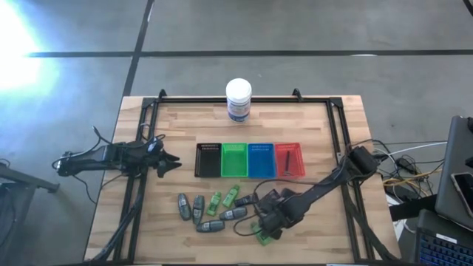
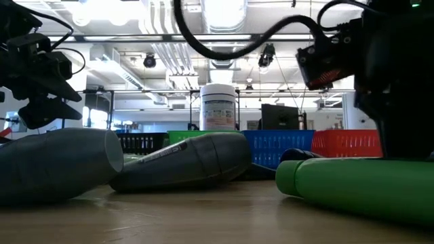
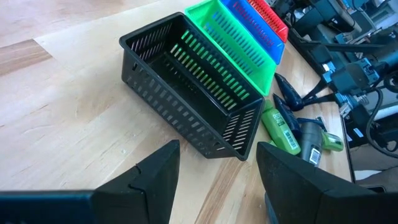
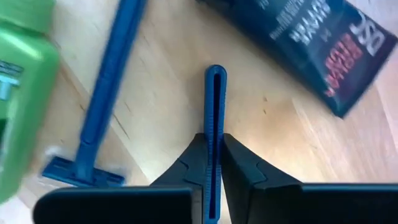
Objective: Pick & Place Travel size toiletries
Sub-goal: Put the blue razor into the red bin
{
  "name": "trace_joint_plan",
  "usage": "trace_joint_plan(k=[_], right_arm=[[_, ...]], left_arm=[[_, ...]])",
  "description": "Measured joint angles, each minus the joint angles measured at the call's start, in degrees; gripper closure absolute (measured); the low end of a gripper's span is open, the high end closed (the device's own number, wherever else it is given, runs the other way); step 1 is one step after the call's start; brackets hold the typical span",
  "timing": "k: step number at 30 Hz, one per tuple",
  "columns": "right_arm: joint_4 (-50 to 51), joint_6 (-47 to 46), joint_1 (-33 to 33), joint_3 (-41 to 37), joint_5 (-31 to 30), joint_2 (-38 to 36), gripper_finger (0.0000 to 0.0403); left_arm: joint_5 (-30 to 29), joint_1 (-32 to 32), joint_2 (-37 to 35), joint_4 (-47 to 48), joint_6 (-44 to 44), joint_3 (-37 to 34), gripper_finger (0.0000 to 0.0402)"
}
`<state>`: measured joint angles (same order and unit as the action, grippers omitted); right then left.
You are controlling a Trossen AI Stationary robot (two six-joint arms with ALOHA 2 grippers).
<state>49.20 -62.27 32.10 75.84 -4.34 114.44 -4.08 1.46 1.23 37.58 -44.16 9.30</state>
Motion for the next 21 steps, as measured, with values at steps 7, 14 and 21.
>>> trace_joint_plan(k=[7, 14, 21], right_arm=[[1.83, -4.60, -0.09, -2.04, -0.04, -6.78, 0.0383], [1.86, -17.45, -1.35, -6.08, -1.89, -16.20, 0.0384], [1.47, -31.92, -6.63, -15.88, -9.43, -28.64, 0.0382]], left_arm=[[0.00, 0.01, 0.00, 0.02, 0.00, 0.00, 0.0183], [0.00, 0.02, 0.00, 0.02, 0.00, 0.00, 0.0183], [0.00, 0.02, 0.04, 0.02, 0.02, 0.00, 0.0183]])
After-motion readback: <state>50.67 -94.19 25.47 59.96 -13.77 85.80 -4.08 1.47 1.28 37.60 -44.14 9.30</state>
